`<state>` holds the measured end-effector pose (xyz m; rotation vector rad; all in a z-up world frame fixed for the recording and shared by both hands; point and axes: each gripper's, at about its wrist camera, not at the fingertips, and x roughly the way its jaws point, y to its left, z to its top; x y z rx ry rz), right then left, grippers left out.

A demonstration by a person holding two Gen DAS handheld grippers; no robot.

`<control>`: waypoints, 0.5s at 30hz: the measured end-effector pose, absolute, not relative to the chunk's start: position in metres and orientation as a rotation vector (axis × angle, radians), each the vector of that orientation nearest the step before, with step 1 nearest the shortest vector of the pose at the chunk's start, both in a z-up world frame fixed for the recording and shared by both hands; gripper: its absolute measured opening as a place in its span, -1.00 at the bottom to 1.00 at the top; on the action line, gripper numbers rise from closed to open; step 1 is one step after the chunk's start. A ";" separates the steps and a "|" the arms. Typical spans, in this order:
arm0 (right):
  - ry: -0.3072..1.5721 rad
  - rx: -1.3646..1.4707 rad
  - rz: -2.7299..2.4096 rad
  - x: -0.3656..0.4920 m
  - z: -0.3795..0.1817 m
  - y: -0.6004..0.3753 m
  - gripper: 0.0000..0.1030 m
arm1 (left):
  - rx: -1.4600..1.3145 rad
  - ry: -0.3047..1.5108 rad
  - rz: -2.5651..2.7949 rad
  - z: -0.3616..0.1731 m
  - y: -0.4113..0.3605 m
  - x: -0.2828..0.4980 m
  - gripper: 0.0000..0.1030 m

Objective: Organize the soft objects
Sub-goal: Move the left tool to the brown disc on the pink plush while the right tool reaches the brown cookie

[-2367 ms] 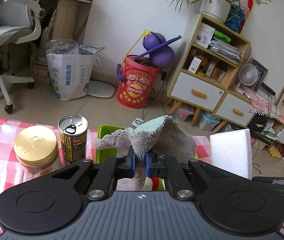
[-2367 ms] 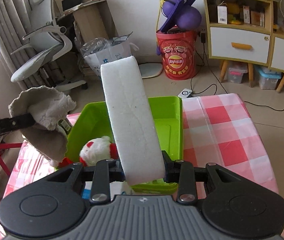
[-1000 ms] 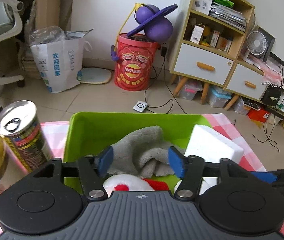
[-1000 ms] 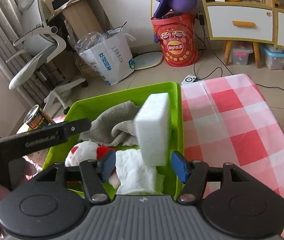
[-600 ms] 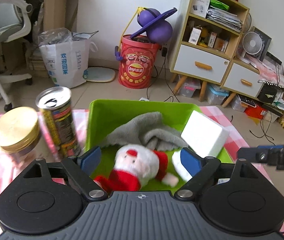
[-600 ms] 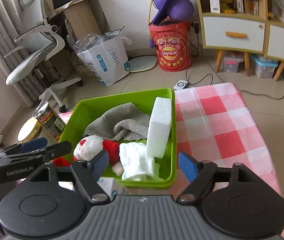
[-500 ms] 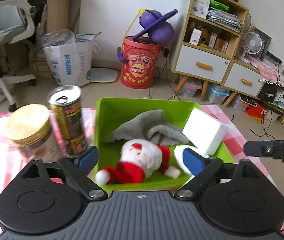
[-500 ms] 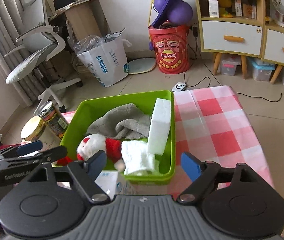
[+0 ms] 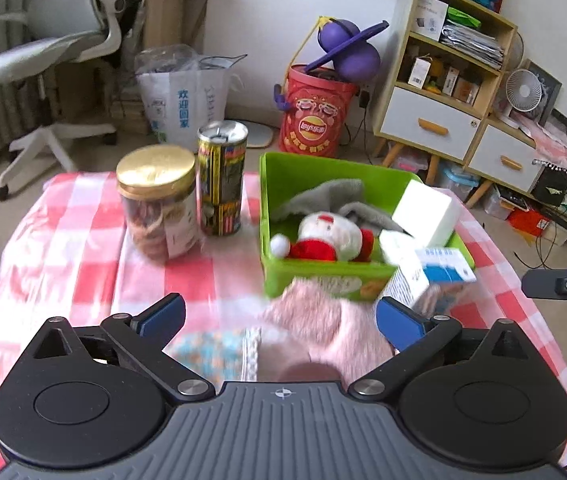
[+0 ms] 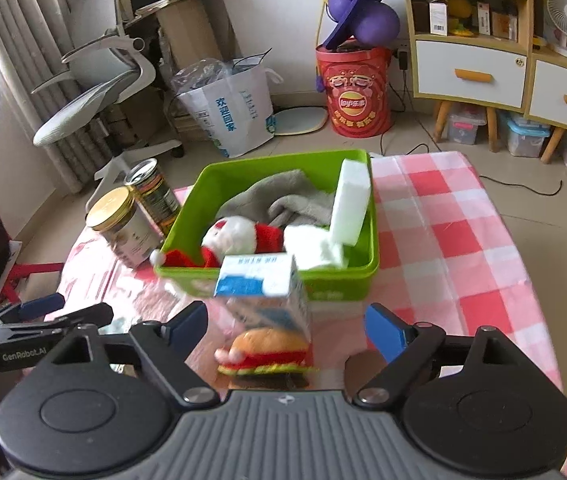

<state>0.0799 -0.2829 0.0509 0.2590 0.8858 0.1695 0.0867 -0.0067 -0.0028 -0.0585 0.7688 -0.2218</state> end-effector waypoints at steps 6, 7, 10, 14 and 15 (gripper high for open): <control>0.884 0.251 0.141 0.064 0.028 -0.283 0.22 | -0.029 0.745 -0.235 -0.022 -0.001 0.063 0.89; 0.881 0.243 0.135 0.060 0.024 -0.283 0.22 | -0.013 0.734 -0.247 -0.025 -0.001 0.059 0.89; 0.883 0.189 0.128 0.052 0.011 -0.281 0.22 | 0.046 0.708 -0.291 -0.036 -0.004 0.050 0.89; 0.836 0.097 0.100 0.043 0.000 -0.282 0.23 | 0.074 0.662 -0.387 -0.048 -0.007 0.038 0.89; 0.827 0.086 0.097 0.040 -0.004 -0.284 0.25 | 0.086 0.650 -0.403 -0.051 -0.008 0.036 0.89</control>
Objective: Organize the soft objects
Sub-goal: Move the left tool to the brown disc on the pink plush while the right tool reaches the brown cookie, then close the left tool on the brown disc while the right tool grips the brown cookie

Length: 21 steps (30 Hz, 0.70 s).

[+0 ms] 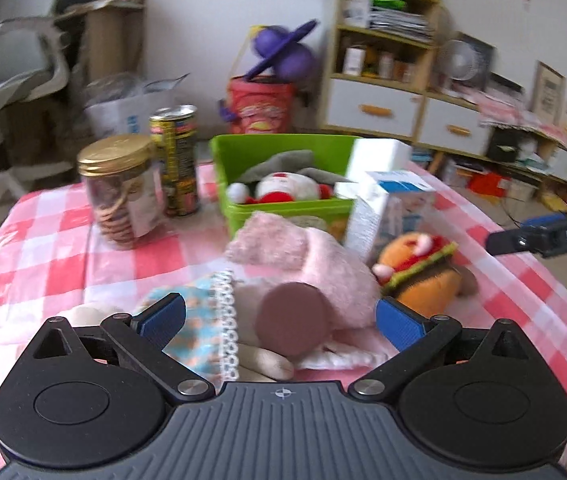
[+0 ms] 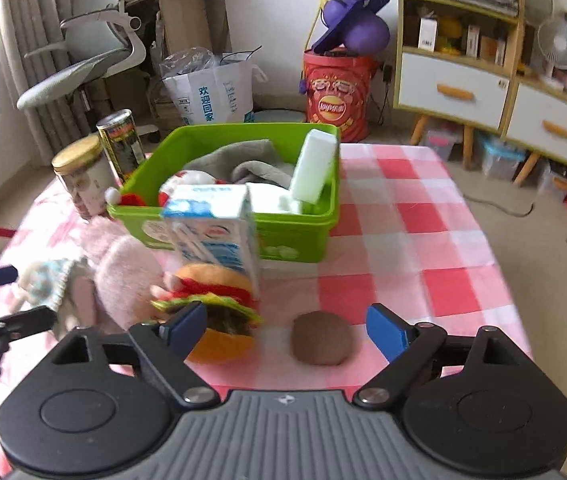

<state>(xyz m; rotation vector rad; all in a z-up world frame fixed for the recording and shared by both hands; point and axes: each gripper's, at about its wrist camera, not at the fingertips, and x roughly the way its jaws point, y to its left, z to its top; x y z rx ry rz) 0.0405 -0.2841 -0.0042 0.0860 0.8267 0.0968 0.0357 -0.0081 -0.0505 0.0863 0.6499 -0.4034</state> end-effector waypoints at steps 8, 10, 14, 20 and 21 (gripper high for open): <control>0.840 0.067 0.052 0.046 -0.054 -0.303 0.31 | 0.043 0.589 -0.477 -0.069 -0.012 0.038 0.81; 0.856 0.049 0.045 0.049 -0.067 -0.303 0.31 | 0.043 0.598 -0.488 -0.076 -0.013 0.041 0.76; 0.868 0.029 0.071 0.057 -0.084 -0.298 0.31 | 0.080 0.611 -0.503 -0.084 -0.018 0.047 0.63; 0.855 -0.005 0.102 0.068 -0.094 -0.288 0.29 | 0.075 0.641 -0.490 -0.090 -0.015 0.057 0.45; 0.851 -0.004 0.104 0.069 -0.094 -0.287 0.28 | 0.076 0.649 -0.490 -0.092 -0.015 0.058 0.38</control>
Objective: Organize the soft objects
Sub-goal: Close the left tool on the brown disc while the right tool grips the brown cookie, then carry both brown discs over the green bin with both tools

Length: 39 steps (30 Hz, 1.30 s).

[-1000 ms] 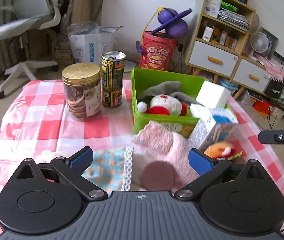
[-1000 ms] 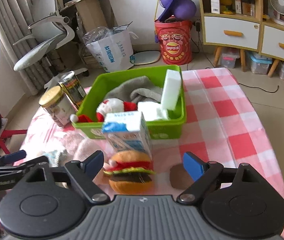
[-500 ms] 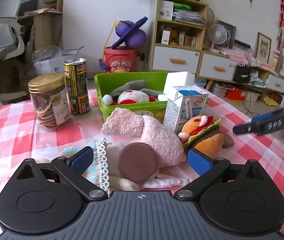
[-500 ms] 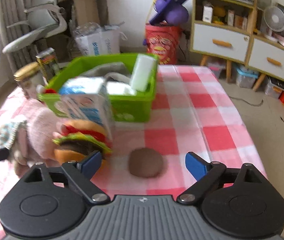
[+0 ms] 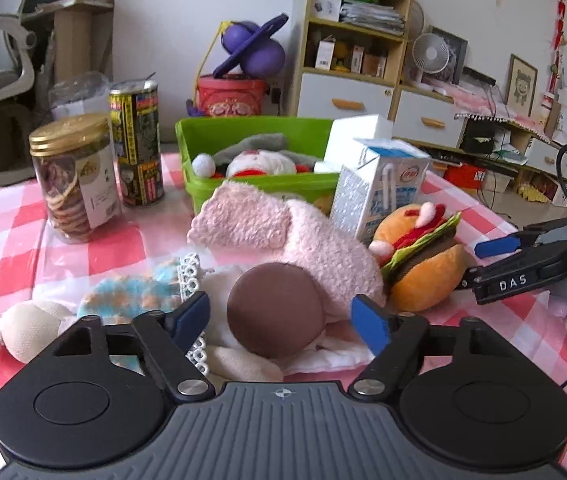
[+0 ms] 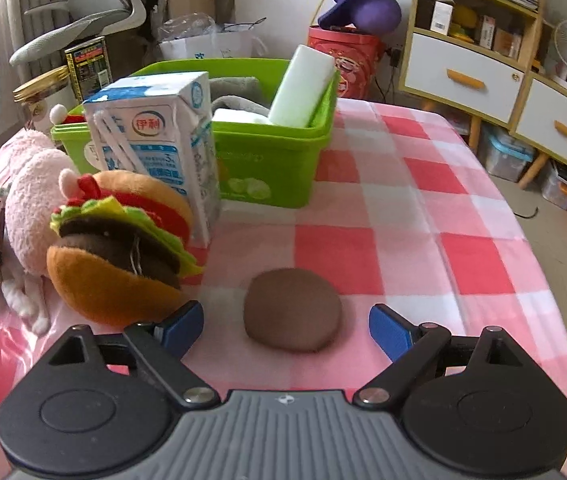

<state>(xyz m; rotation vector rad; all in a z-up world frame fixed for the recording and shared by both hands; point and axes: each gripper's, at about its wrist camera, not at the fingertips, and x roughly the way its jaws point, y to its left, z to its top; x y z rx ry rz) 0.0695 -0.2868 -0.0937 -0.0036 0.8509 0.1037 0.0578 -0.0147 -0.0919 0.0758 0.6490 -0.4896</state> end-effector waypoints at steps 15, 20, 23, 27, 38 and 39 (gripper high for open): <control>0.833 -0.007 0.132 0.076 -0.089 -0.277 -0.51 | 0.079 0.690 -0.467 -0.084 -0.018 0.063 0.01; 0.858 0.011 0.127 0.075 -0.086 -0.279 -0.51 | 0.059 0.690 -0.456 -0.075 -0.015 0.062 0.01; 0.870 0.041 0.113 0.075 -0.082 -0.283 -0.52 | 0.045 0.684 -0.453 -0.069 -0.013 0.060 0.01; 0.864 0.061 0.115 0.073 -0.075 -0.285 -0.52 | 0.051 0.683 -0.454 -0.066 -0.013 0.059 0.01; 0.839 0.131 0.108 0.070 -0.051 -0.290 -0.52 | 0.035 0.676 -0.444 -0.055 -0.011 0.057 0.01; 0.833 0.134 0.110 0.070 -0.049 -0.291 -0.52 | 0.032 0.675 -0.440 -0.054 -0.010 0.056 0.01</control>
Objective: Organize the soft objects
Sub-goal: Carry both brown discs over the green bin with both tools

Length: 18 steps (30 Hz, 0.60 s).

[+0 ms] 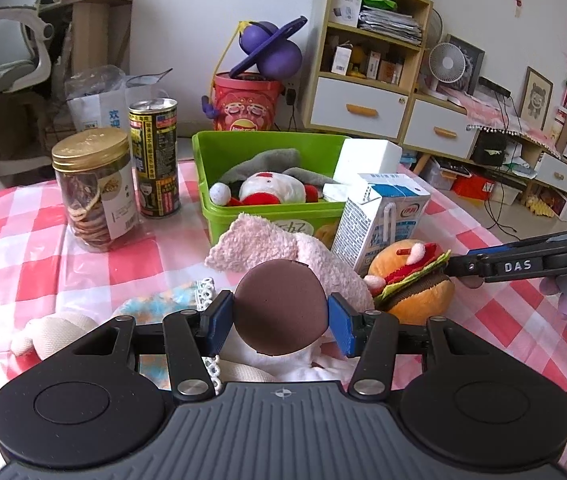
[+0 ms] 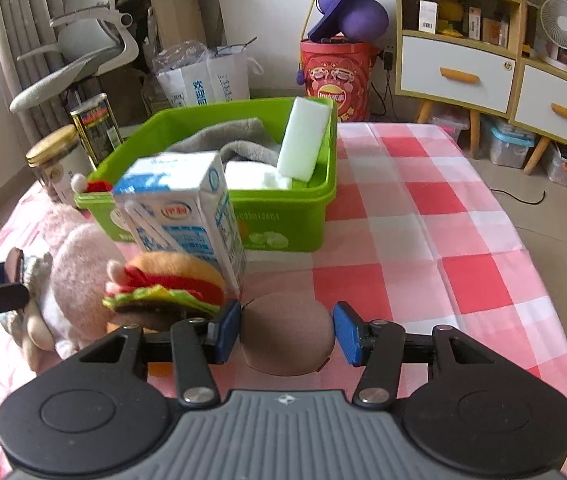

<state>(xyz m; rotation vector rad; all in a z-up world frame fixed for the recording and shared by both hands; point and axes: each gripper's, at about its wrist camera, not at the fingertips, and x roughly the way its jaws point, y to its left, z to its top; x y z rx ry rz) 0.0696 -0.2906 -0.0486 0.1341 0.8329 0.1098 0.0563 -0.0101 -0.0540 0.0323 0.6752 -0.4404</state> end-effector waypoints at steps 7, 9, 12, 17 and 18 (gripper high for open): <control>0.793 0.189 0.106 0.067 -0.029 -0.296 -0.52 | -0.006 0.667 -0.419 -0.045 -0.003 0.056 0.01; 0.778 0.209 0.109 0.066 -0.024 -0.298 -0.52 | -0.017 0.665 -0.412 -0.043 -0.001 0.057 0.01; 0.757 0.244 0.117 0.065 -0.016 -0.300 -0.52 | -0.033 0.665 -0.400 -0.041 0.001 0.058 0.01; 0.723 0.312 0.126 0.065 -0.003 -0.306 -0.52 | -0.079 0.668 -0.384 -0.037 0.001 0.062 0.01; 0.715 0.326 0.129 0.066 -0.001 -0.307 -0.52 | -0.084 0.668 -0.380 -0.036 0.000 0.064 0.00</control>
